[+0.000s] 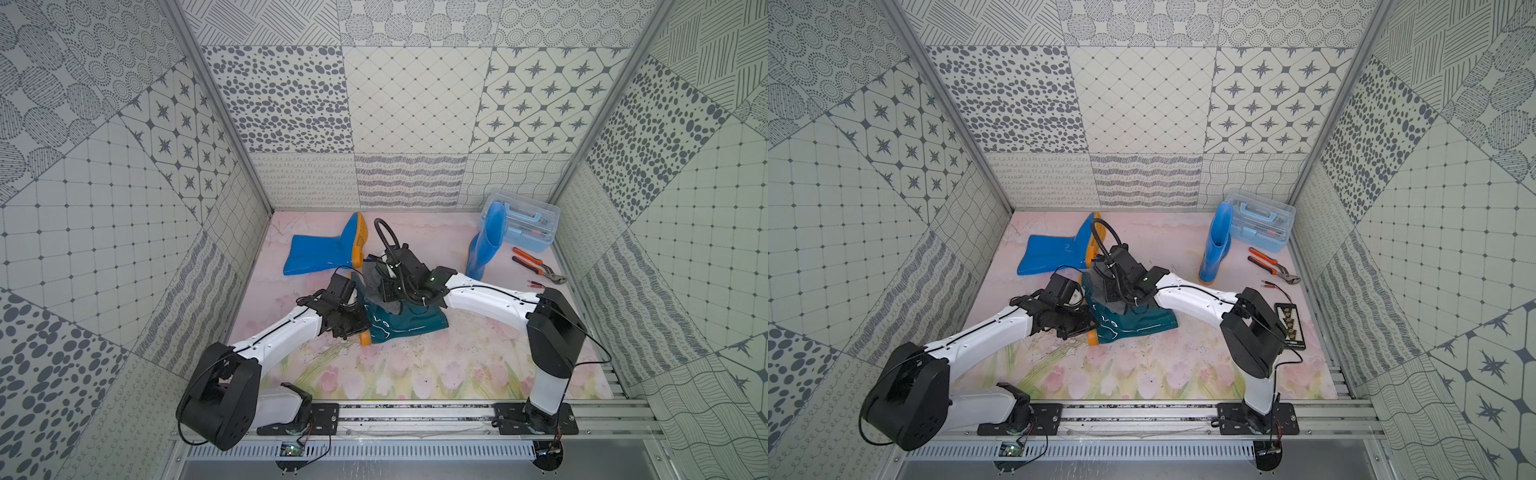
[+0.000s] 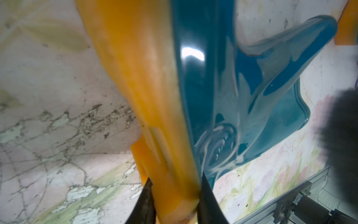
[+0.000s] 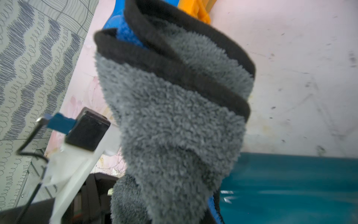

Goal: Wipe the rubber boots with a cloth
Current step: Wipe the dirt off the rubber boot.

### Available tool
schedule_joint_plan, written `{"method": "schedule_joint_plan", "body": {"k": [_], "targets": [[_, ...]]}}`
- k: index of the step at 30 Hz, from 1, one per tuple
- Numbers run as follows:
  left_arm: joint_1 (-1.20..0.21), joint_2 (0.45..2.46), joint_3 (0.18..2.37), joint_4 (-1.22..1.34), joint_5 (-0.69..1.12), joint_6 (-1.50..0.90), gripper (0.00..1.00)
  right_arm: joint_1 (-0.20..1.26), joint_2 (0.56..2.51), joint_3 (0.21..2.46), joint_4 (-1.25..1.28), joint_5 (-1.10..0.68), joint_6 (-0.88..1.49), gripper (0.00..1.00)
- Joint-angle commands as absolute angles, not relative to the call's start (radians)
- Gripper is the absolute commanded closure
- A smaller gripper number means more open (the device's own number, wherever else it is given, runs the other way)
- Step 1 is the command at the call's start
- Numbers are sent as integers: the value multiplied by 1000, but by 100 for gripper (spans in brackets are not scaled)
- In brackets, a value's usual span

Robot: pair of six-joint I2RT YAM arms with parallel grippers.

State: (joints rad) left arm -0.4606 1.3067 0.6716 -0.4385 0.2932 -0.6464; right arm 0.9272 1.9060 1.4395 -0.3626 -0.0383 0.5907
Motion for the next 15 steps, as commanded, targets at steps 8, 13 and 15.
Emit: {"method": "schedule_joint_plan", "body": {"k": [8,13,15], "targets": [[-500,1353,653,-594,263,-559,100,850,1996,1384,-315,-84,577,100],[-500,1381,656,-572,264,-566,100,756,1914,1244,-312,-74,554,100],[-500,1396,663,-572,266,-565,100,724,1902,1218,-334,-64,530,100]]}}
